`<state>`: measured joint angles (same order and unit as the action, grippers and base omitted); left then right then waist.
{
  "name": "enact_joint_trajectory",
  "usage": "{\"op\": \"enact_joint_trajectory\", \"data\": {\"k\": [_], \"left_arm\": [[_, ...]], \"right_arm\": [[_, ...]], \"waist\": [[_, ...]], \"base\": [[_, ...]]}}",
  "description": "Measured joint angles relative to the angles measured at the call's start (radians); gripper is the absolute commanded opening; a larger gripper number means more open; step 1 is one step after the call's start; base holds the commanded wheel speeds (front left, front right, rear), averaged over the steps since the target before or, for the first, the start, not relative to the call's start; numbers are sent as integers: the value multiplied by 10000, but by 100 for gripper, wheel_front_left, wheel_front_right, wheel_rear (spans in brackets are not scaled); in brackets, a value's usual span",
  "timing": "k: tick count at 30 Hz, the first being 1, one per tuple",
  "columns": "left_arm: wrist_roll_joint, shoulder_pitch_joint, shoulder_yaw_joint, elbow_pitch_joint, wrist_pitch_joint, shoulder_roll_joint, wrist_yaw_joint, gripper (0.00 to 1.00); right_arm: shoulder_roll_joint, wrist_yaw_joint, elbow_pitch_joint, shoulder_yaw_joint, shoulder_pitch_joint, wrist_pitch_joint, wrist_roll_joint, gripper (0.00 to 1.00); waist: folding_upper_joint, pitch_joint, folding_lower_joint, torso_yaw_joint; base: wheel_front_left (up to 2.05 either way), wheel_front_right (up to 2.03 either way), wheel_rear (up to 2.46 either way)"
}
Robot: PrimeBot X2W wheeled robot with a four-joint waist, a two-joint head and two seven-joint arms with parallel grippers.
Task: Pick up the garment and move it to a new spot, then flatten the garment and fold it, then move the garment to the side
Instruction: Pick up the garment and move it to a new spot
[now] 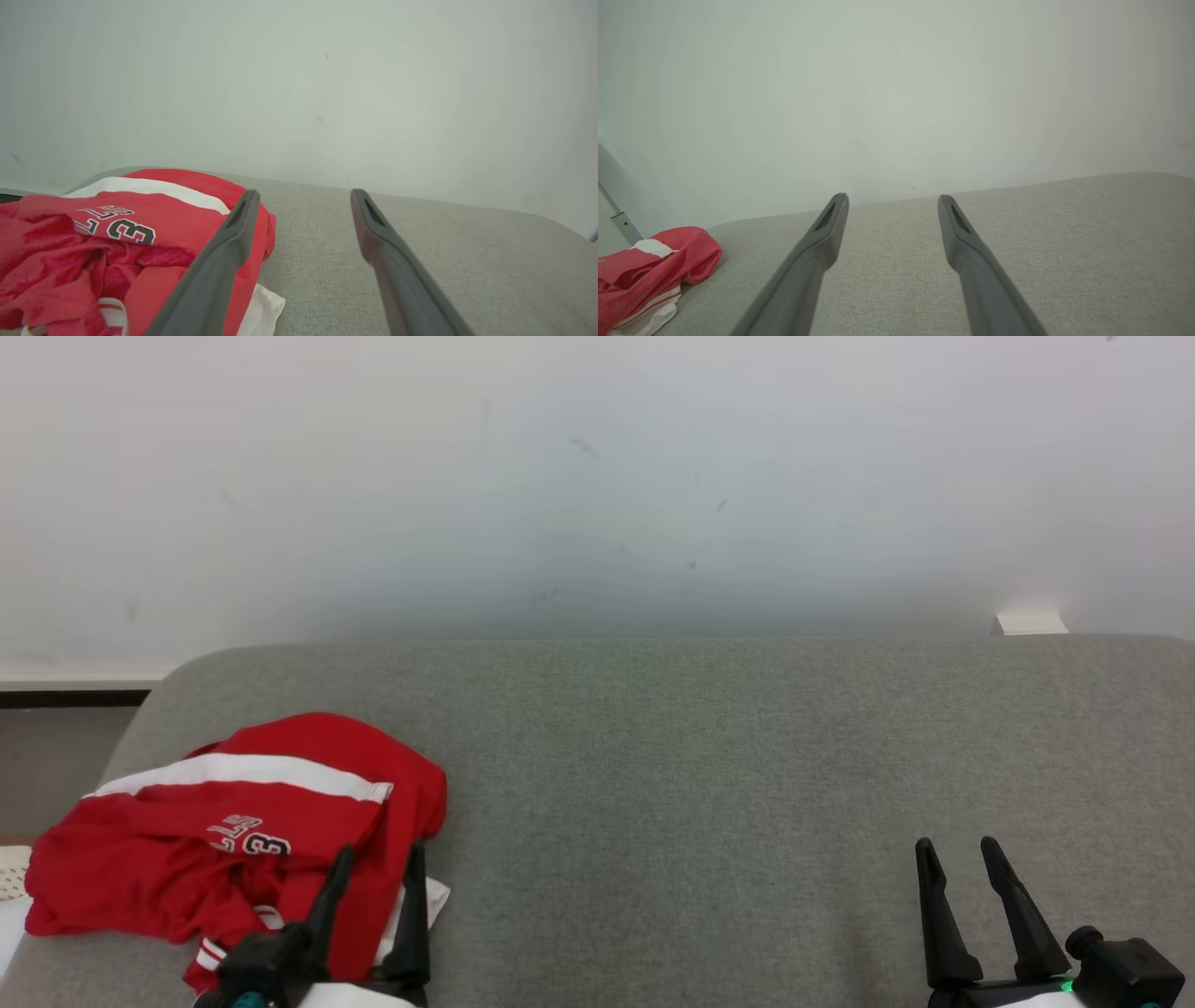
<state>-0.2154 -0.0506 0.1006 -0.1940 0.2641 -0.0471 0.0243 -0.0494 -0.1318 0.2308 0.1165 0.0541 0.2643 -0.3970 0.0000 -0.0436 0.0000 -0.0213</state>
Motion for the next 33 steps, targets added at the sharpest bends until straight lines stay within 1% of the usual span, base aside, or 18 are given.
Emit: {"op": "enact_joint_trajectory", "data": {"k": [5,10,17,27,33], "left_arm": [[33,-15,-33,-46,2,0,-71,100],[46,-35,-146,-94,2,0,-119,100],[75,-34,-253,-128,2,-4,-163,100],[211,-1,-485,-159,2,-2,-251,100],[215,2,-587,-194,2,-2,-205,100]], "right_arm": [[0,0,-29,207,-68,0,-46,100],[-4,0,-73,642,-132,2,-144,100],[4,0,-123,995,-152,2,-268,100],[0,0,-203,1099,-169,4,-359,100],[0,0,-232,1160,-160,4,-706,100]], "waist": [[0,-14,0,333],[0,-21,0,866],[0,-12,0,1849],[0,22,0,3374],[0,66,0,3972]], "base": [[0,0,0],[0,0,0],[0,0,0],[0,0,0],[0,0,0]]}}
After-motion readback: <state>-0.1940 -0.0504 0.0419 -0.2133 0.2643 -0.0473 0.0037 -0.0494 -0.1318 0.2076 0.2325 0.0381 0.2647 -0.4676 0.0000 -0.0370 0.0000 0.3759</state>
